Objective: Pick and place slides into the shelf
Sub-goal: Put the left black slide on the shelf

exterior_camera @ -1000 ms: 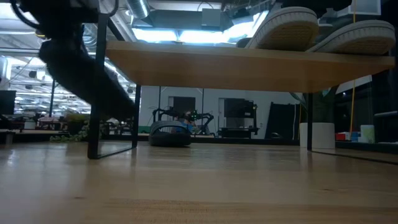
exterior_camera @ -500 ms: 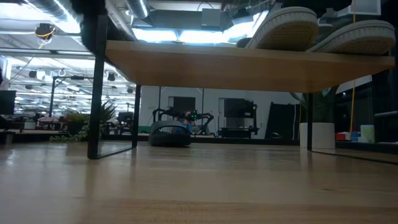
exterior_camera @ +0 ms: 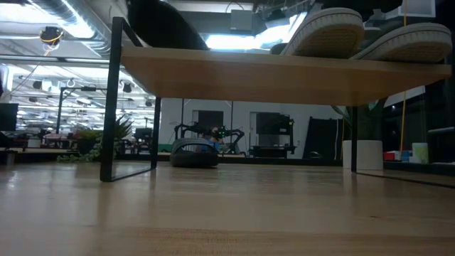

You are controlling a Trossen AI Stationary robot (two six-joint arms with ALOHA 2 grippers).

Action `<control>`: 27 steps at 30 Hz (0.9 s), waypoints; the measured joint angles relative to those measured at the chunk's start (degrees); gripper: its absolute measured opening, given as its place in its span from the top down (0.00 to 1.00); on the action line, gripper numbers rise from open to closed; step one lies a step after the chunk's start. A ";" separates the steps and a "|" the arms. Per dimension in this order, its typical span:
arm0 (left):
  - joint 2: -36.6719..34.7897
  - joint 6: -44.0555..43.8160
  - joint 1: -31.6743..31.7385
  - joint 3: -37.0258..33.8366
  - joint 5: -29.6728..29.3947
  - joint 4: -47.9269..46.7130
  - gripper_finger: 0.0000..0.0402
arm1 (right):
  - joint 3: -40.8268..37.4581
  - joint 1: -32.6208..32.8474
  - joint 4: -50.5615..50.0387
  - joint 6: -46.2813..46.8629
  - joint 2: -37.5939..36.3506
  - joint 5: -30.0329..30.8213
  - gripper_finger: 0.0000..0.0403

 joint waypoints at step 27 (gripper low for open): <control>22.00 -2.69 -4.16 23.63 9.62 -15.55 1.00 | 0.00 0.00 -0.44 0.11 0.26 -0.02 0.93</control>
